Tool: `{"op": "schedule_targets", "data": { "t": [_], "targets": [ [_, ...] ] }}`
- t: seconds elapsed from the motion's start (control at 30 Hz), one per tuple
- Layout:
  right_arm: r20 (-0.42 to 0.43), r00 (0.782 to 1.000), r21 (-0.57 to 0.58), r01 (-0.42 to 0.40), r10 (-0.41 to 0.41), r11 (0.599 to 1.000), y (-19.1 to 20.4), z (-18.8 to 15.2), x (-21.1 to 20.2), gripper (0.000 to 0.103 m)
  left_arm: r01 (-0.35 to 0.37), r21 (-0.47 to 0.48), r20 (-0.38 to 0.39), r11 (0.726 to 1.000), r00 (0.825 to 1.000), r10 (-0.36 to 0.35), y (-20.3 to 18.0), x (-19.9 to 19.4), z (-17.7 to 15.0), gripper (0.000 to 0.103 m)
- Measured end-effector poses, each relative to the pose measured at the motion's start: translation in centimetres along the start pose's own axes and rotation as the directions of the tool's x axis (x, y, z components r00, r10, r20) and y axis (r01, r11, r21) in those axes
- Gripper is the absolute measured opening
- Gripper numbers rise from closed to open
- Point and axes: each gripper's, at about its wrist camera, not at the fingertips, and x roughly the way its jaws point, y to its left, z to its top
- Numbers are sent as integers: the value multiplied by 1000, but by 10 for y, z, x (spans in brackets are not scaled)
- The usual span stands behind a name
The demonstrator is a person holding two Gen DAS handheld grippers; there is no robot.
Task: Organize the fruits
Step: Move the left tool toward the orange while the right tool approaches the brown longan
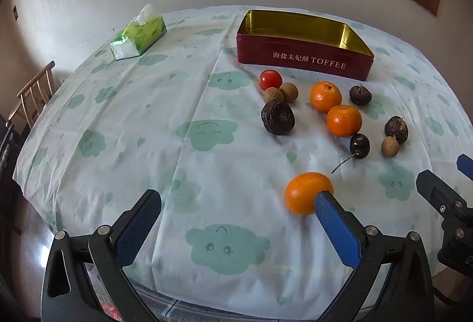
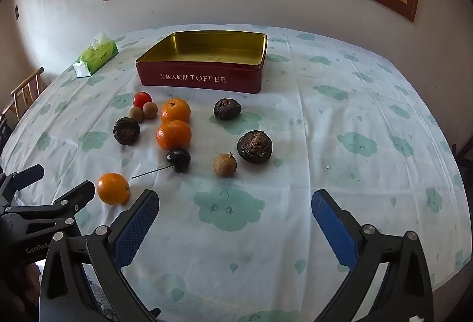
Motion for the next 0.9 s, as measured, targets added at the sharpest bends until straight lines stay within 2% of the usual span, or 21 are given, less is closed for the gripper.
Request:
{"op": "schedule_targets", "data": {
  "t": [0.07, 0.47, 0.67, 0.9],
  "targets": [
    [-14, 1000, 5, -8, 8, 1000, 0, 0, 1, 102, 17, -2, -4, 1000, 1000, -17, 0, 0, 0, 103],
    [1, 1000, 15, -16, 16, 1000, 0, -2, 0, 102, 2, 22, 3, 1000, 1000, -2, 1, -6, -9, 103],
    [1, 1000, 18, -18, 18, 1000, -4, 0, -1, 100, 10, 19, -32, 1000, 999, -10, 5, -2, -13, 103],
    [-2, 1000, 20, -18, 18, 1000, -6, 0, -2, 100, 12, 34, -35, 999, 999, -11, 0, -2, -14, 103]
  ]
}}
